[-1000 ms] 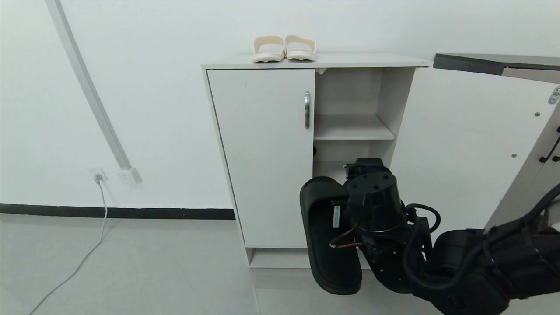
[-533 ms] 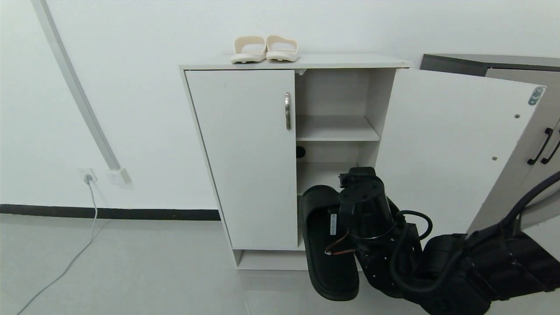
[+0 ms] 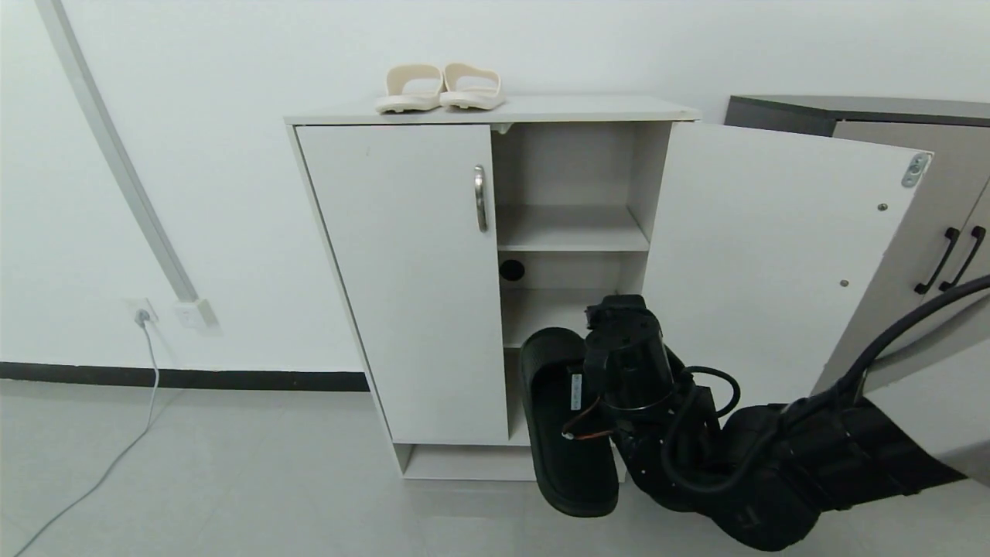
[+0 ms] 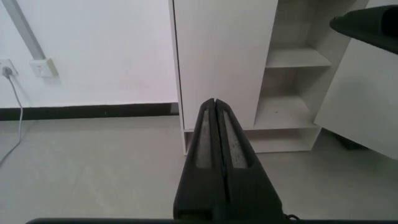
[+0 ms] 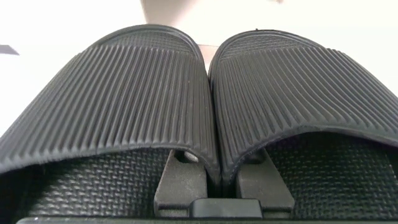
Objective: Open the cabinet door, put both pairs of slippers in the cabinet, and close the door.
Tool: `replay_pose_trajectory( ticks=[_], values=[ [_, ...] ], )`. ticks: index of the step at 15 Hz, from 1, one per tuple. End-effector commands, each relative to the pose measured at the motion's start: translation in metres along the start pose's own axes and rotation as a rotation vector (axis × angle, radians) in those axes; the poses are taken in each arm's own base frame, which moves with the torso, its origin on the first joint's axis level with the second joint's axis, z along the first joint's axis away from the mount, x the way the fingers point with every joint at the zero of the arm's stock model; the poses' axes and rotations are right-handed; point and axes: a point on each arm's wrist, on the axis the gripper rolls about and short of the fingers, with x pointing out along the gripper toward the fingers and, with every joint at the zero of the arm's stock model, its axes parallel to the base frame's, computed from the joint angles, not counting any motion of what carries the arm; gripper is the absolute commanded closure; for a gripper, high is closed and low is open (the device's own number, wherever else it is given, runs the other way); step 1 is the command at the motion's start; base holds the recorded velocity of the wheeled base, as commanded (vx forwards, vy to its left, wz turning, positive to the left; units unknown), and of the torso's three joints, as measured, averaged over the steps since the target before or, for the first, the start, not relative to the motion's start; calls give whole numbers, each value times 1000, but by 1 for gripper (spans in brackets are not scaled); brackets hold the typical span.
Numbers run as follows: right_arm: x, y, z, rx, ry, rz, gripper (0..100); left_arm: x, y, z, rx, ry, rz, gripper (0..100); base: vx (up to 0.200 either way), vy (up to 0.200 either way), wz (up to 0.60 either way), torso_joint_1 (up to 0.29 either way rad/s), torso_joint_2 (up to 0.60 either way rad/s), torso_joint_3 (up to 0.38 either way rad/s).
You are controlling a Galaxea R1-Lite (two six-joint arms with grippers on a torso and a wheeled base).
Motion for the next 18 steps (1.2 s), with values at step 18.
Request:
replay_pose_trajectory(
  ticks=[18],
  values=[
    [47,13,-38,-36,63,2,100,0,0,0,2,3,-1,100,0,0,0,1,1,-61]
  ],
)
